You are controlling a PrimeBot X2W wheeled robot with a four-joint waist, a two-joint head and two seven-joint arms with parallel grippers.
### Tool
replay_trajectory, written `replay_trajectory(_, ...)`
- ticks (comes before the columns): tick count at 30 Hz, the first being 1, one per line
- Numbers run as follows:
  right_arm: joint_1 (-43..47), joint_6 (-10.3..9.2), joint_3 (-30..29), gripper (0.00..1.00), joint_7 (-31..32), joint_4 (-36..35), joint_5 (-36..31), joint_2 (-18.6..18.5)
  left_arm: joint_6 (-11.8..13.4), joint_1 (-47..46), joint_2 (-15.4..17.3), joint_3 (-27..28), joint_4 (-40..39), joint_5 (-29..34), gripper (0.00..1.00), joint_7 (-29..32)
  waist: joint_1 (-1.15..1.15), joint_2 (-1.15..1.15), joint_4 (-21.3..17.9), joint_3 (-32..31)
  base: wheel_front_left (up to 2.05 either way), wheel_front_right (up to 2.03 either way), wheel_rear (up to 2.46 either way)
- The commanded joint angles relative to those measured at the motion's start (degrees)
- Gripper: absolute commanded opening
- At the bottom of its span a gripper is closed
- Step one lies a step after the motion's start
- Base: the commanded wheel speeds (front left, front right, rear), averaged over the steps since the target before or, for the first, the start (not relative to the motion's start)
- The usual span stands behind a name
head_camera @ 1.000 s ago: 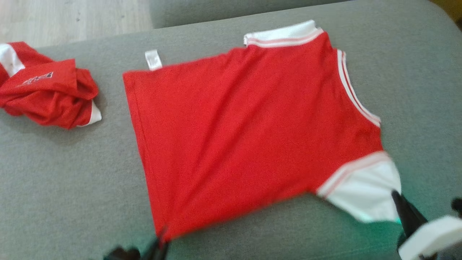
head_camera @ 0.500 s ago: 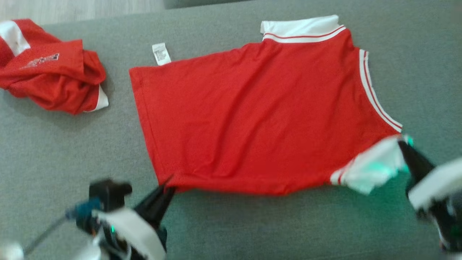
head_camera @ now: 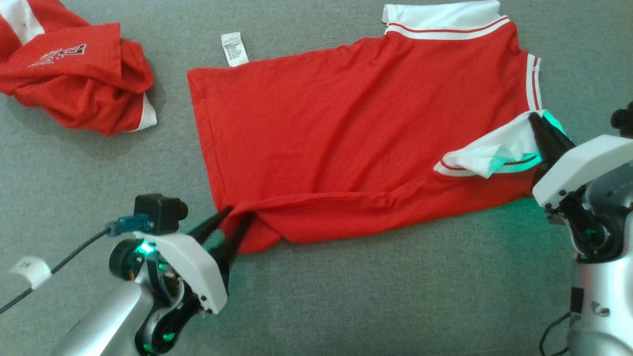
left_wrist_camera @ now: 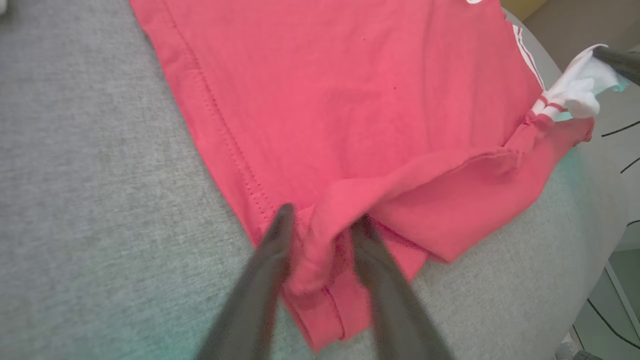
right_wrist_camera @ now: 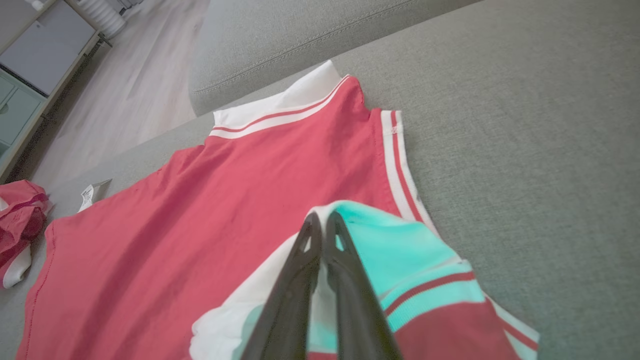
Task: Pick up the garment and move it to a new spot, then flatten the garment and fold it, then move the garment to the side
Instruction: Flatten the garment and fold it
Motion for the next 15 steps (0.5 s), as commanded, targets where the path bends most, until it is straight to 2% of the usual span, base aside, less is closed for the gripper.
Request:
replay_trajectory(1,-1.49,-0.04,1.41,1.00,-0.84,-1.43,-0.41,-0.50,-0.03,-1.74,1.09,2.08,-1.02,-0.51,1.00,-0.46,-0.02,0.00,0.06,-0.14,0.00,0.00,0.00)
replay_trajectory(4,-1.07,-0.04,1.92,1.00,-4.14,-1.88,-2.54,-1.19,1.32,0.75,1.18,3.79,-1.69,-1.52,1.00,-2.93,-0.02,0.00,-0.28,-0.89,0.00,0.00,0.00)
replay_trajectory(7,1.15,-0.04,3.74,1.00,-4.97,-3.84,-4.74,-4.40,3.11,4.31,1.23,5.73,-4.94,-3.11,1.00,-5.22,-0.02,0.00,-0.61,-1.61,0.00,0.00,0.00)
replay_trajectory(11,4.80,-0.04,5.04,1.00,-3.75,-5.45,-7.46,-9.23,5.32,9.29,1.26,6.32,-10.09,-4.56,1.00,-6.27,-0.02,0.00,-0.74,-1.58,0.00,0.00,0.00)
replay_trajectory(15,7.57,-0.04,5.82,1.00,-1.57,-5.45,-10.95,-13.17,6.11,10.98,0.51,4.98,-11.20,-4.65,1.00,-5.86,-0.02,0.00,-0.07,-0.34,0.00,0.00,0.00)
